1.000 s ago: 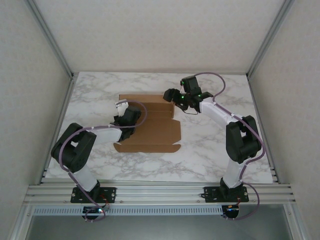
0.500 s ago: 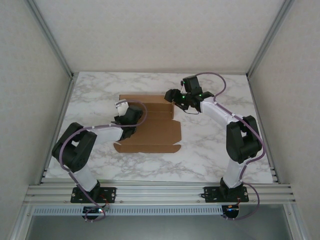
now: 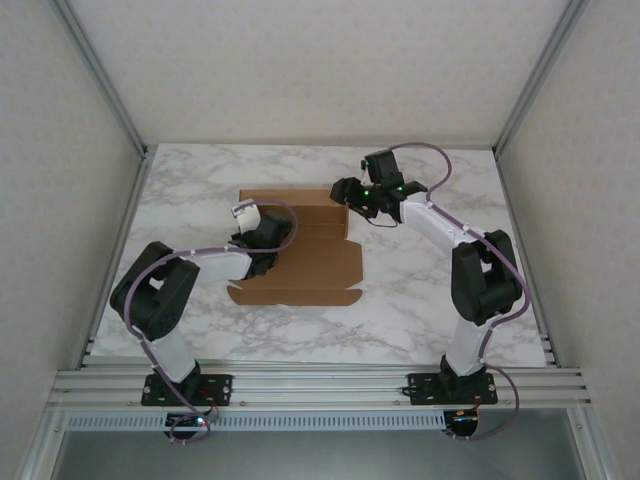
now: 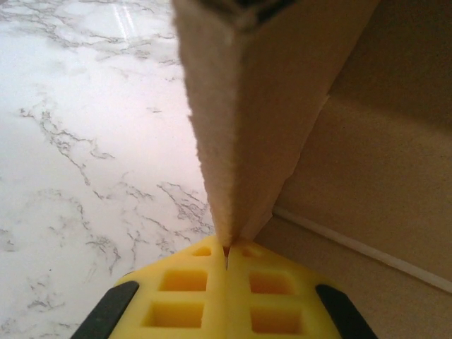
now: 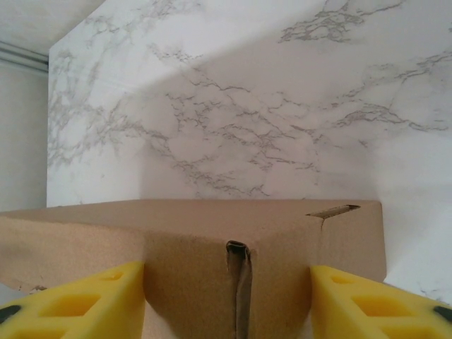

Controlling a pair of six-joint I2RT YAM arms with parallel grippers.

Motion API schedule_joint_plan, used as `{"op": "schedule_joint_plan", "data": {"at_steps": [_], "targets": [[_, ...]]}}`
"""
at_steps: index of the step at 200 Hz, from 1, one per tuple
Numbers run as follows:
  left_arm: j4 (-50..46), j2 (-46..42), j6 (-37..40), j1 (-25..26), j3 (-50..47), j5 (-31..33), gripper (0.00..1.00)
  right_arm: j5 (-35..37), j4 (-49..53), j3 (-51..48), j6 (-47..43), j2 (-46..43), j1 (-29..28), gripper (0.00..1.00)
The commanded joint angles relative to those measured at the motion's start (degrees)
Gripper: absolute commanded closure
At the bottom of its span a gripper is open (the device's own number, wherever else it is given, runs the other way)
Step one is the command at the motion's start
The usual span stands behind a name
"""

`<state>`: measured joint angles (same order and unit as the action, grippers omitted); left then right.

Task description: Fold the paper box

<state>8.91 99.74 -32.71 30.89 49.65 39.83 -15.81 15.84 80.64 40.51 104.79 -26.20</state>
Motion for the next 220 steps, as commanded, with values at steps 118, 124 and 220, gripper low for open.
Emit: {"op": "schedule_joint_plan", "data": {"at_steps": [118, 124, 220], "targets": [[-5.86, -29.85, 1.24, 0.57, -10.76, -13.82, 0.40, 3.07, 5.88, 0.43, -5.31, 4.88, -1.23, 0.46], [-6.25, -31.32, 1.94, 0.49, -10.97, -14.31, 0.41, 3.07, 5.89, 0.40, -5.32, 4.89, -1.20, 0.45], [-5.64, -34.31, 2.98, -16.79, -7.29, -30.45, 0.47, 2.72, 6.75, 1.18, -6.57, 5.16, -1.22, 0.45]]}}
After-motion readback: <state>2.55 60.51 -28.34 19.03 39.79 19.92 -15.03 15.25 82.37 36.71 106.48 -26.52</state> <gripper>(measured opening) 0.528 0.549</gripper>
